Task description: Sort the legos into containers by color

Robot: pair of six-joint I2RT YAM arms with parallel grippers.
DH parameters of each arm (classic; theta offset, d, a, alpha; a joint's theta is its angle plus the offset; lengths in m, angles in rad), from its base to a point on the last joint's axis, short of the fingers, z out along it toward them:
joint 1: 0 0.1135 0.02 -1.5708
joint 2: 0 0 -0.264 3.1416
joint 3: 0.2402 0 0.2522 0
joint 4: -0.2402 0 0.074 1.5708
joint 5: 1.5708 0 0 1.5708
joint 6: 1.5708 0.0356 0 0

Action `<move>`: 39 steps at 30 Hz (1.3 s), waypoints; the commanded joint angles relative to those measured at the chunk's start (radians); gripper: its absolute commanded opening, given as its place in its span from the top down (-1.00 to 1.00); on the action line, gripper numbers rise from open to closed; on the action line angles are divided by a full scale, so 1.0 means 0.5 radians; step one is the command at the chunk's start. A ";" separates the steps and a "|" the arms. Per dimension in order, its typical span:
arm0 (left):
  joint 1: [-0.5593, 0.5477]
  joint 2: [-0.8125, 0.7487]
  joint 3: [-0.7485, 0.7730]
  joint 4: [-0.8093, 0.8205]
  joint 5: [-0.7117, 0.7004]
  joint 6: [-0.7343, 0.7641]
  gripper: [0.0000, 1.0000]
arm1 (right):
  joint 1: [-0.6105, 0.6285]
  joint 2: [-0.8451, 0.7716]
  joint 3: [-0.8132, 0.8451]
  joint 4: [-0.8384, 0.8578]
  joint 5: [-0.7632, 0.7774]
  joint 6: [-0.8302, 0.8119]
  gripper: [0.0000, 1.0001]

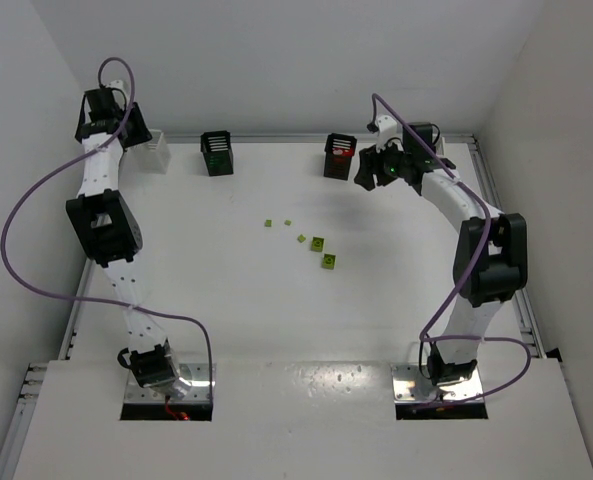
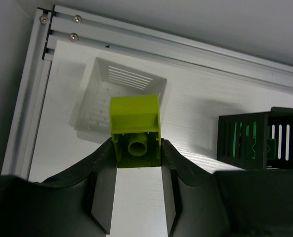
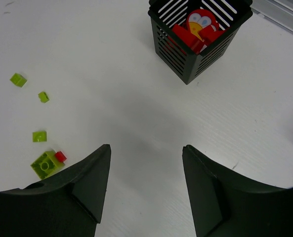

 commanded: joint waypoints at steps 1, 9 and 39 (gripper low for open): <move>0.035 0.060 0.087 0.166 -0.061 -0.053 0.30 | 0.008 0.000 -0.003 0.074 0.011 0.012 -0.21; 0.053 0.103 0.133 0.274 -0.100 -0.053 -0.84 | 0.026 0.018 0.018 0.093 0.048 0.012 -0.21; -1.517 -1.391 -1.637 0.225 0.099 0.696 -0.99 | -0.020 -0.153 -0.200 0.179 0.576 0.092 -0.69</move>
